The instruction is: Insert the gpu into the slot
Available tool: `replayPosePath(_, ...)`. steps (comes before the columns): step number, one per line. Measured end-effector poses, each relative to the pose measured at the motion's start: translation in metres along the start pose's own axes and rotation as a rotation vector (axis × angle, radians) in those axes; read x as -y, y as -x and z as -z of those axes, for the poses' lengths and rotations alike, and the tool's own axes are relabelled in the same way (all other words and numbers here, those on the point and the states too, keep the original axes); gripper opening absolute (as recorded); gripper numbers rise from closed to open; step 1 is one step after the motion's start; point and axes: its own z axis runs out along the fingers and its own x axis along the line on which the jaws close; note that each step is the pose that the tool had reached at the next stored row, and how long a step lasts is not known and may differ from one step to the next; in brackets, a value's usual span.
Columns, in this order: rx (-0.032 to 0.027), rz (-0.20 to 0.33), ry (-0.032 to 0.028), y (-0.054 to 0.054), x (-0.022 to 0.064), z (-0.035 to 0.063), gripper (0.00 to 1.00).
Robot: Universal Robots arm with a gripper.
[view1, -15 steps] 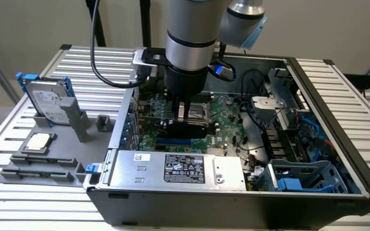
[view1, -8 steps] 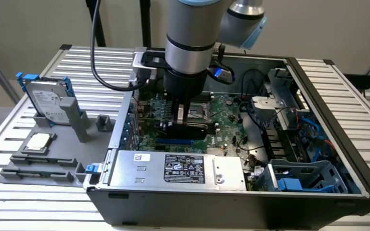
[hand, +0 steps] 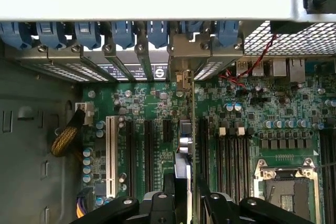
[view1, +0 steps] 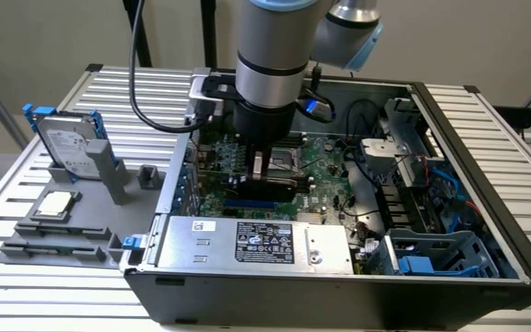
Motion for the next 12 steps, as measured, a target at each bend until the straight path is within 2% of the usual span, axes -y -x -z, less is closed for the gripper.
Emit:
replayPosePath(9,0.0025,-0.001,0.0006,-0.0010,-0.0002,-0.0022,0.26)
replayPosePath(12,0.0033,-0.001,0.0026,-0.0014,-0.0002,-0.0030,0.26)
